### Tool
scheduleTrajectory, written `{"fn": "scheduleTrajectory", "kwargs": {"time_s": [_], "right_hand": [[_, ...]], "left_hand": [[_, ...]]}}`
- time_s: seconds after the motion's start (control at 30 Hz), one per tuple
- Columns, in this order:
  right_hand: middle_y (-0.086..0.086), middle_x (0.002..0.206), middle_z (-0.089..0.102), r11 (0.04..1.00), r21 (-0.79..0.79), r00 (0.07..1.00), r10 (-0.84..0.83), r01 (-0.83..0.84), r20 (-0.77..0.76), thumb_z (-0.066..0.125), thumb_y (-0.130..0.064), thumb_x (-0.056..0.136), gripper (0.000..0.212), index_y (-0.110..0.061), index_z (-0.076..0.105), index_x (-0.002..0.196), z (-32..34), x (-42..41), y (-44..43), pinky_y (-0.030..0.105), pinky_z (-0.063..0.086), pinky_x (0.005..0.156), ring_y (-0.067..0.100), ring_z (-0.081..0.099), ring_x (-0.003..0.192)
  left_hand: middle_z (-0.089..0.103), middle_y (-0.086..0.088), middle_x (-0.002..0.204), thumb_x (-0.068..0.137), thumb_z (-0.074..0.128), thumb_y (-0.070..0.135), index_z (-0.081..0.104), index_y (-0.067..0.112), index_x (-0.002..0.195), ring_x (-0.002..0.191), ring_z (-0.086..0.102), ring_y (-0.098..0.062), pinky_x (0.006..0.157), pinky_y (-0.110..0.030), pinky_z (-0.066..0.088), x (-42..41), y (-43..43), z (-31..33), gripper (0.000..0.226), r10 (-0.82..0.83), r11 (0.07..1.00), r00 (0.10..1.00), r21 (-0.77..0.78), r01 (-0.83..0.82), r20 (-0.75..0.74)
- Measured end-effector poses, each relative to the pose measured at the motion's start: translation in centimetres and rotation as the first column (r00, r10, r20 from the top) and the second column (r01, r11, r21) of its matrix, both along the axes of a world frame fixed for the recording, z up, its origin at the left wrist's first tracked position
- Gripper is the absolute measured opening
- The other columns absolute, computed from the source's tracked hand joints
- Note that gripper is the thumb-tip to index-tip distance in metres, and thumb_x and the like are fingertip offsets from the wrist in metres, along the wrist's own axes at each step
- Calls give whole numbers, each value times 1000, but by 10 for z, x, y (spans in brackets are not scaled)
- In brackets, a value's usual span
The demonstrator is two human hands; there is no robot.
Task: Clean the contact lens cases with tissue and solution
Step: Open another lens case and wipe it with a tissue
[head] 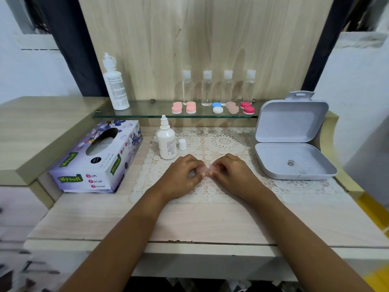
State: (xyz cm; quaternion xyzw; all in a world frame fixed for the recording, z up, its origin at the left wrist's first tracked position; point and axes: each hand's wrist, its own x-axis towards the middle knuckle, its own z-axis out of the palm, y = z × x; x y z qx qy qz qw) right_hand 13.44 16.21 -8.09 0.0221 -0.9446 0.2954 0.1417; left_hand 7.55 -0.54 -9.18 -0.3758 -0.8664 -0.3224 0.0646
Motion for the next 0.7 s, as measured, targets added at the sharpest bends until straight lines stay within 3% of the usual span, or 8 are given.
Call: {"fn": "scheduleTrajectory", "kwargs": {"time_s": [0.17, 0.3, 0.47, 0.6, 0.7], "right_hand": [[-7, 91, 50, 1000, 2, 1000, -1, 1, 4, 63, -34, 83, 27, -13, 63, 100, -1, 0, 0, 41, 41, 92, 19, 51, 98], [-10, 91, 51, 1000, -26, 999, 9, -10, -45, 49, -54, 75, 51, -17, 65, 106, -2, 6, 0, 34, 43, 89, 18, 54, 96], [-7, 91, 53, 999, 0, 998, 47, -47, -51, 62, -23, 82, 27, -14, 66, 108, -3, 3, 6, 31, 44, 87, 19, 56, 93], [0, 98, 57, 1000, 15, 1000, 8, -8, -27, 60, -22, 86, 26, -14, 65, 110, 2, 1, 9, 6, 32, 72, 11, 52, 88], [4, 101, 60, 998, -22, 998, -55, 54, -38, 60, -26, 87, 26, -12, 65, 109, 14, -1, 13, 10, 39, 74, 12, 54, 88]], "left_hand": [[56, 4, 105, 88, 62, 27, 65, 14, 113, 102, 51, -14, 92, -27, 40, 1, 0, 1, 28, 3, 1000, 1000, -4, -2, 15], [55, 3, 109, 90, 60, 27, 62, 15, 119, 105, 49, -12, 94, -24, 37, 1, 0, 0, 32, 22, 1000, 1000, -22, -21, 23], [52, 0, 117, 91, 57, 27, 52, 13, 131, 113, 47, -14, 95, -18, 32, 3, 0, 1, 43, 60, 998, 998, -38, -59, 13], [42, -4, 138, 93, 52, 37, 35, 11, 142, 129, 37, -18, 107, -28, 28, 3, -2, 0, 58, 150, 979, 987, -128, -156, -54], [28, -5, 152, 95, 43, 43, 29, 12, 145, 140, 23, -20, 115, -32, 18, 3, 0, 1, 61, 173, 951, 983, -251, -182, -59]]}}
